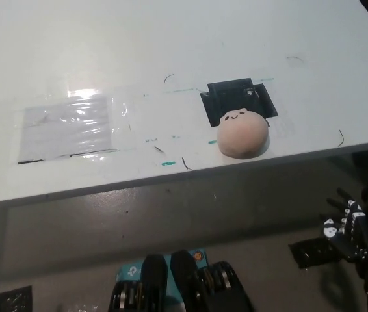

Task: The robot uses its right hand to grab and squeeze a pink dumpling toy kept on the black mask on the desk

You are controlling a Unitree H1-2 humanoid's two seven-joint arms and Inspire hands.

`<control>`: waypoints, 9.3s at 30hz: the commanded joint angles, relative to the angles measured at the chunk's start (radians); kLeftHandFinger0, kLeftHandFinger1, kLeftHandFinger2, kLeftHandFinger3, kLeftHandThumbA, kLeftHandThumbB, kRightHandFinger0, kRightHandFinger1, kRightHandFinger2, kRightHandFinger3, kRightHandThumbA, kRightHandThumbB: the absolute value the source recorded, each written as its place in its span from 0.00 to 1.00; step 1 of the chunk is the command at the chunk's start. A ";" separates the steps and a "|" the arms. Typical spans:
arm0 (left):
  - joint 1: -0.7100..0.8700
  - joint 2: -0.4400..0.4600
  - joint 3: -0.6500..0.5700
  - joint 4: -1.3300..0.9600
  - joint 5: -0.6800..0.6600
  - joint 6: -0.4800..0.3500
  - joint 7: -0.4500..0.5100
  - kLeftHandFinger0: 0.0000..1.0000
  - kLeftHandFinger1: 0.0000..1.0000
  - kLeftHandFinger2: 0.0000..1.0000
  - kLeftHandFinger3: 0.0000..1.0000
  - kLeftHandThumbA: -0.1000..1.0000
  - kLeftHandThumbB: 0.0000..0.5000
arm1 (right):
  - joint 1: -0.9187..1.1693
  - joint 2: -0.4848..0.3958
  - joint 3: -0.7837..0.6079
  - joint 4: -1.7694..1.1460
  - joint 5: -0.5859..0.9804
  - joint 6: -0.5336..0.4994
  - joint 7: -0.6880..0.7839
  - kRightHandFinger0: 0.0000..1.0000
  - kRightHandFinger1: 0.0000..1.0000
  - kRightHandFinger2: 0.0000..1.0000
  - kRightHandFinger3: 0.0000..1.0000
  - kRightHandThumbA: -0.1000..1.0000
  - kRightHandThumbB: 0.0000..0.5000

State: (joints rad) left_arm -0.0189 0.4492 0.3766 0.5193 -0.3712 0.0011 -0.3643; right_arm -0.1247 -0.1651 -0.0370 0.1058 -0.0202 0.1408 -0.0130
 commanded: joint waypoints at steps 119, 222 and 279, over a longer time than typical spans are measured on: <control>-0.015 0.023 0.000 -0.024 -0.019 -0.057 -0.040 0.00 0.00 0.00 0.00 0.99 1.00 | -0.817 -0.081 0.484 0.589 -0.776 -0.556 -0.793 0.00 0.04 0.45 0.49 0.00 0.39; -0.015 0.019 -0.004 -0.023 -0.024 -0.055 -0.034 0.00 0.00 0.00 0.00 0.98 1.00 | -0.499 -0.144 0.325 0.022 -0.607 -0.152 0.092 1.00 1.00 1.00 1.00 0.61 0.71; -0.013 0.012 -0.018 0.016 -0.022 -0.110 -0.044 0.00 0.00 0.00 0.00 0.99 1.00 | -0.016 0.079 -0.141 0.045 0.056 -0.149 0.042 0.31 0.43 0.53 0.70 0.24 0.39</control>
State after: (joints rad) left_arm -0.0290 0.4465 0.3541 0.5383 -0.3863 -0.0655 -0.3896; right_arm -0.1202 -0.0717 -0.1764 0.1751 0.0008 -0.0143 0.0234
